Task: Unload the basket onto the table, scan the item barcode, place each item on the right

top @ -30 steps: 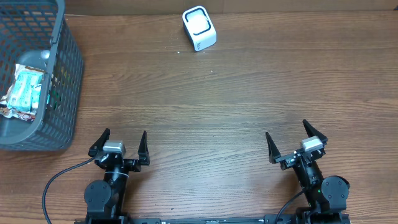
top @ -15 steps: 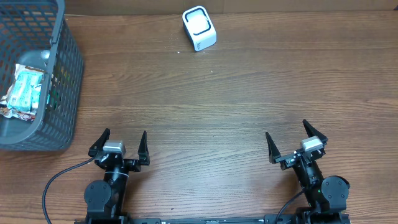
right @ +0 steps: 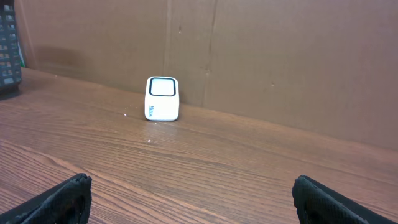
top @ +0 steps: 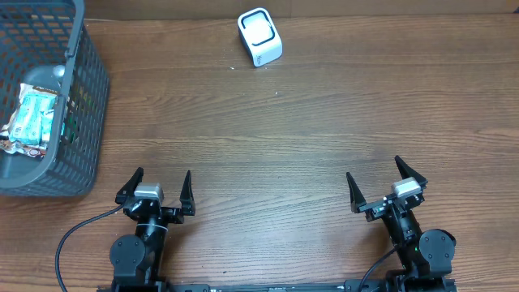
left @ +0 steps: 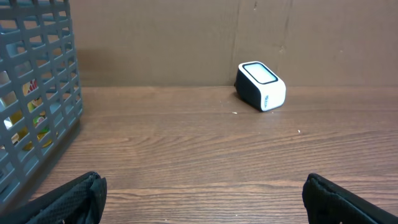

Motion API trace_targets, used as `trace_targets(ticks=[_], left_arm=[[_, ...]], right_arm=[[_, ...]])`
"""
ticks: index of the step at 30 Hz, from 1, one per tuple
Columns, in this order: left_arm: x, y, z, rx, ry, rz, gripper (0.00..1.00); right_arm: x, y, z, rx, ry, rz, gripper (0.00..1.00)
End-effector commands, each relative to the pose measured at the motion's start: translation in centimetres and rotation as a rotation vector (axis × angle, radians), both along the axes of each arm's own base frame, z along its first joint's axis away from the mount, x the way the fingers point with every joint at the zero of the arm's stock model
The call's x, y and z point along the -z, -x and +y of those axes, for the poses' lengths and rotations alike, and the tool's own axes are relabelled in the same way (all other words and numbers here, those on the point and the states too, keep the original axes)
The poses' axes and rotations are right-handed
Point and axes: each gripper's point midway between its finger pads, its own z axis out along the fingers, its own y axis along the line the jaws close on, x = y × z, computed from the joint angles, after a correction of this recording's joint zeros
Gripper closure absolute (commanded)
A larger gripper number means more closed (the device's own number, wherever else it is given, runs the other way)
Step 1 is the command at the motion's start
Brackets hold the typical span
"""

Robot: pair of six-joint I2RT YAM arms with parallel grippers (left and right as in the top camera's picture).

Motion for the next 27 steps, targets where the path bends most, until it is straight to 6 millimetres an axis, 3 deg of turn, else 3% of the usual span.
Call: trace_targets(ticks=[1,14,19,27], left_arm=[[0.0,0.0,0.0,0.002,-0.025,-0.006,0.0],[-0.7,0.0,-0.1,0.005,-0.023,-0.036,0.01],[-7.7,1.3,-3.2,0.186,-0.008,-0.285,0.0],[-17.0,5.1,-4.0,0.246,0.021,-0.442,0.0]], right_arm=[[0.2,0.0,0.0,0.0,-0.006,-0.001,0.0],[0.2,0.0,0.0,0.0,-0.006,-0.001,0.0],[0.2,0.0,0.0,0.0,-0.006,-0.001,0.0],[0.2,0.0,0.0,0.0,-0.006,-0.001,0.0]])
